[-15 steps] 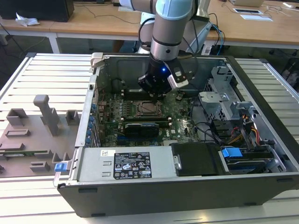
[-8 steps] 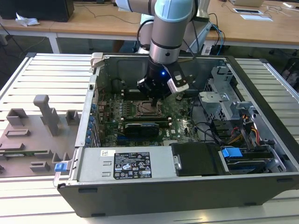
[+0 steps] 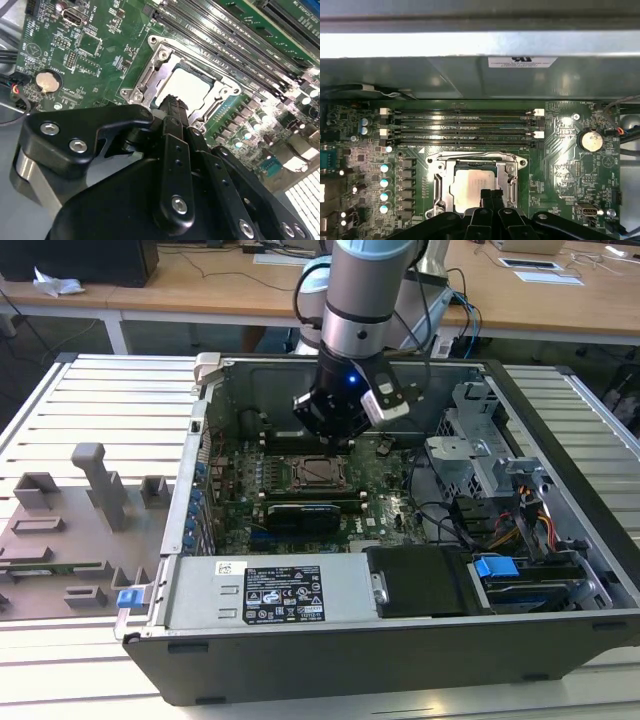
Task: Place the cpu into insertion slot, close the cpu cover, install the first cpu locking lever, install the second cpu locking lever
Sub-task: 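Install the first cpu locking lever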
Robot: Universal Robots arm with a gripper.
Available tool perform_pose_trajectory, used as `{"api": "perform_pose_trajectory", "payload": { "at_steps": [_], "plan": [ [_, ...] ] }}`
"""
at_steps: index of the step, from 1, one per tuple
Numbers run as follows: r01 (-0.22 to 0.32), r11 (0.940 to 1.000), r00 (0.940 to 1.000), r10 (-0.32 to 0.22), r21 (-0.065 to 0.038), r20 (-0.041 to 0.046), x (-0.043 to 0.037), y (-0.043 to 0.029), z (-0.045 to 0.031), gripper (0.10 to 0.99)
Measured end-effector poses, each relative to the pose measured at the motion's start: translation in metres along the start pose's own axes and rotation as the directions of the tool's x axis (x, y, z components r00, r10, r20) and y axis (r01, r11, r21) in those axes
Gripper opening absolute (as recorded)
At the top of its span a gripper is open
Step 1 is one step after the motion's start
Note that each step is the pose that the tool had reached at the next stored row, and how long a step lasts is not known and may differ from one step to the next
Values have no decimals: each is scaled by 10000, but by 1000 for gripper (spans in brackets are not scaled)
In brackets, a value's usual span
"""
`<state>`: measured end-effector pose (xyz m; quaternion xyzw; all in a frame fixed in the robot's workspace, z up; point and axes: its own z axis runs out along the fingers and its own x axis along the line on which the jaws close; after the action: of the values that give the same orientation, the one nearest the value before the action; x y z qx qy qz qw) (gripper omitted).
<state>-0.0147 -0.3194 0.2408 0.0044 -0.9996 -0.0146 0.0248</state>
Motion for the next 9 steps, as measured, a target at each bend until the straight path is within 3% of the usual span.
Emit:
{"api": "perform_pose_trajectory", "payload": {
  "at_steps": [6, 9],
  "plan": [
    [1, 10000, 10000, -1, 0, 0, 4, 2, -82, 106],
    [0, 10000, 10000, 0, 1, 0, 9, 5, -175, 106]
  ]
}}
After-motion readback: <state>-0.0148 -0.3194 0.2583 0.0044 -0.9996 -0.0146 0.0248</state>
